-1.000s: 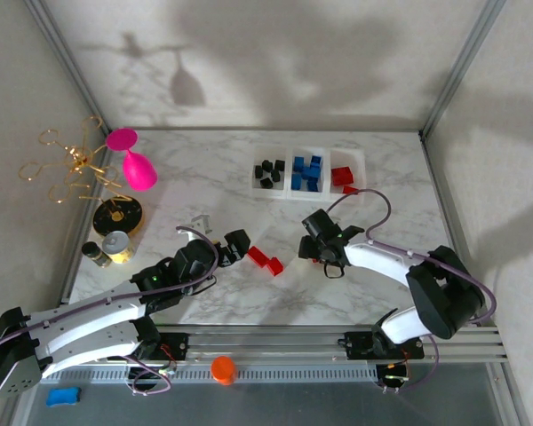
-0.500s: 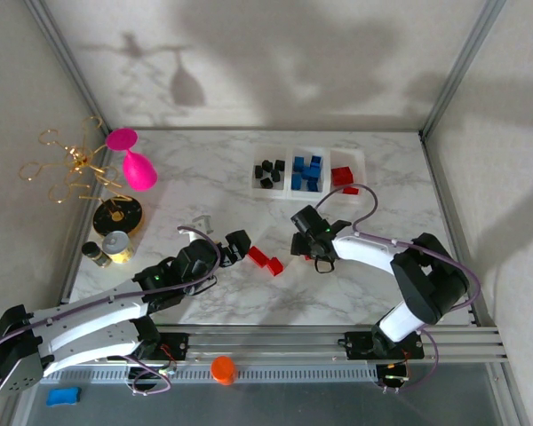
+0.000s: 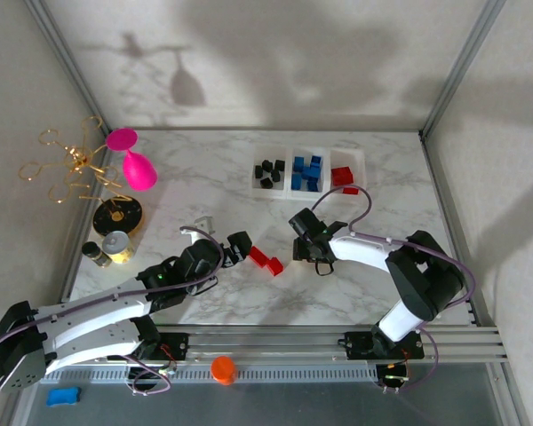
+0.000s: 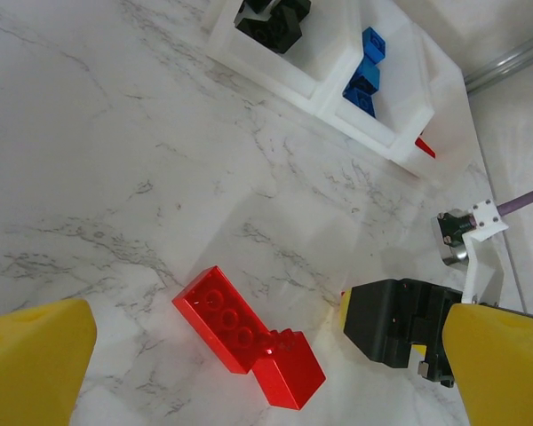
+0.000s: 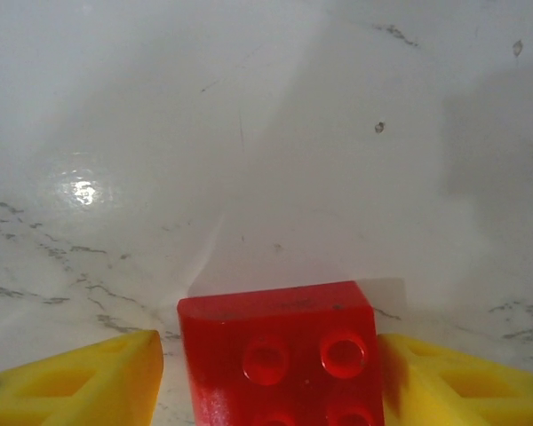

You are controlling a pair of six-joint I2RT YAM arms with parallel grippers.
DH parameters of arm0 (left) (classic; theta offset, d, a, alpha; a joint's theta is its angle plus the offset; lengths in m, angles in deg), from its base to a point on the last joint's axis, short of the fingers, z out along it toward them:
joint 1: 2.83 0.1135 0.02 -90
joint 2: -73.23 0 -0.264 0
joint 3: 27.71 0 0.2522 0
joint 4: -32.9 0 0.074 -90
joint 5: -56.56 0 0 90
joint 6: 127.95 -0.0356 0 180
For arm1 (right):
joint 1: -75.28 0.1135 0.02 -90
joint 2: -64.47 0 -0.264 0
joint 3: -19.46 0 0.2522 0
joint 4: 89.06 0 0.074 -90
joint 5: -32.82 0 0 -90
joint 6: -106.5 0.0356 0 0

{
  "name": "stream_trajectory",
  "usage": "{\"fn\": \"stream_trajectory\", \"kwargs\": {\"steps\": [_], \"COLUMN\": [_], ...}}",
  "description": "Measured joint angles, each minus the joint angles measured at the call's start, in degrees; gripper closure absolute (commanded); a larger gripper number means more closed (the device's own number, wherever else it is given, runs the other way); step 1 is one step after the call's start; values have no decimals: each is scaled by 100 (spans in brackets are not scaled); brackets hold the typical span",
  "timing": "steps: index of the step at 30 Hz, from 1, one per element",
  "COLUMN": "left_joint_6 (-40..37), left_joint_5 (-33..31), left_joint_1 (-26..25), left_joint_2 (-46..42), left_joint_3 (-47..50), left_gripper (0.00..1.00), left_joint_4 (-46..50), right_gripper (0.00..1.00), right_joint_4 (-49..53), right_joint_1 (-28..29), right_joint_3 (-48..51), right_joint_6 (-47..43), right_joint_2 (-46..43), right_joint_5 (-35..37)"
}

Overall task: Sort the legos into containers by color
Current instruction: Pick up the lego from the center of the table, then place the lego in the container.

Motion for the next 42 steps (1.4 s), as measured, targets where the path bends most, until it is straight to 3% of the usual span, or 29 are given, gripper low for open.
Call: {"fn": "stream_trajectory", "kwargs": {"steps": [5, 15, 26, 31, 42], "left_joint_6": [0, -2, -203, -295, -422], "left_joint_5": [0, 9, 92, 105, 105], "left_joint_1": [0, 0, 0, 0, 13], "left_joint_2": [17, 94, 621, 922, 1252], "left_joint_3": [0, -219, -850, -1128, -1436], "left_gripper": [0, 0, 0, 0, 0], "left_joint_4": [-2, -4, -131, -223, -302], "right_gripper": [52, 55, 55, 54, 44], "right_joint_4": [37, -13, -173, -444, -605], "right_joint_1": [0, -114, -1759, -2297, -2686], "right_joint_3": [0, -22, -1169, -1941, -3467], "right_joint_6": [-111, -249, -791, -1008, -1419], "right_joint_2": [15, -33, -302, 199, 1919], "right_joint_5": [114, 85, 59, 306, 721]}}
